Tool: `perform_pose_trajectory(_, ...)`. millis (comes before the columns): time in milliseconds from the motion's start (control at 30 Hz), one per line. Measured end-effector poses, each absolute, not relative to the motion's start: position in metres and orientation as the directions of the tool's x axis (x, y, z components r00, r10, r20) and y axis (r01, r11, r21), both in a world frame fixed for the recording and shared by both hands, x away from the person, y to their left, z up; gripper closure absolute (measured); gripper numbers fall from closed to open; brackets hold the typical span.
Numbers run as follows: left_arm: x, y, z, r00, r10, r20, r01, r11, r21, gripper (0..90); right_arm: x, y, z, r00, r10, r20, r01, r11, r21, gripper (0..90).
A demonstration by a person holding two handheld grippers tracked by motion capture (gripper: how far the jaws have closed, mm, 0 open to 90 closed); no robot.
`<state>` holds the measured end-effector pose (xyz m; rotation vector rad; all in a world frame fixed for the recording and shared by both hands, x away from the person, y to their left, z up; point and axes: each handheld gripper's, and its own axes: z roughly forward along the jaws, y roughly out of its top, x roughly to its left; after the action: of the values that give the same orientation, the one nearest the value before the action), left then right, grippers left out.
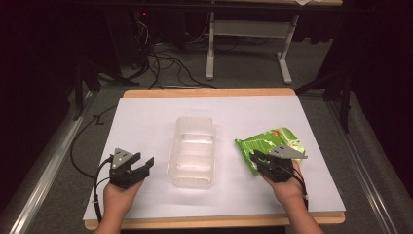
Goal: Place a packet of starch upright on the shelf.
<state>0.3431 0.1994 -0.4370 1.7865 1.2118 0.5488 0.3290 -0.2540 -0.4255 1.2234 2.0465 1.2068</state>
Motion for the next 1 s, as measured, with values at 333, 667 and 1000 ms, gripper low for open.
perform_pose_trajectory(333,0.344,0.198,-0.44,0.433,0.896,-0.1,0.507,-0.15,0.849,43.9,0.334,-0.26,-0.428,-0.482,0.874,0.053,0.481,0.213,0.851,71.0)
perform_pose_trajectory(667,0.343,0.193,-0.442,0.435,0.896,-0.09,0.522,-0.17,0.836,46.3,0.337,-0.274,-0.423,-0.46,0.887,0.04,0.471,0.206,0.857,65.5)
perform_pose_trajectory(1000,0.344,0.19,-0.443,0.443,0.893,-0.077,0.53,-0.192,0.826,49.9,0.339,-0.312,-0.418,-0.366,0.93,0.04,0.468,0.147,0.872,57.7)
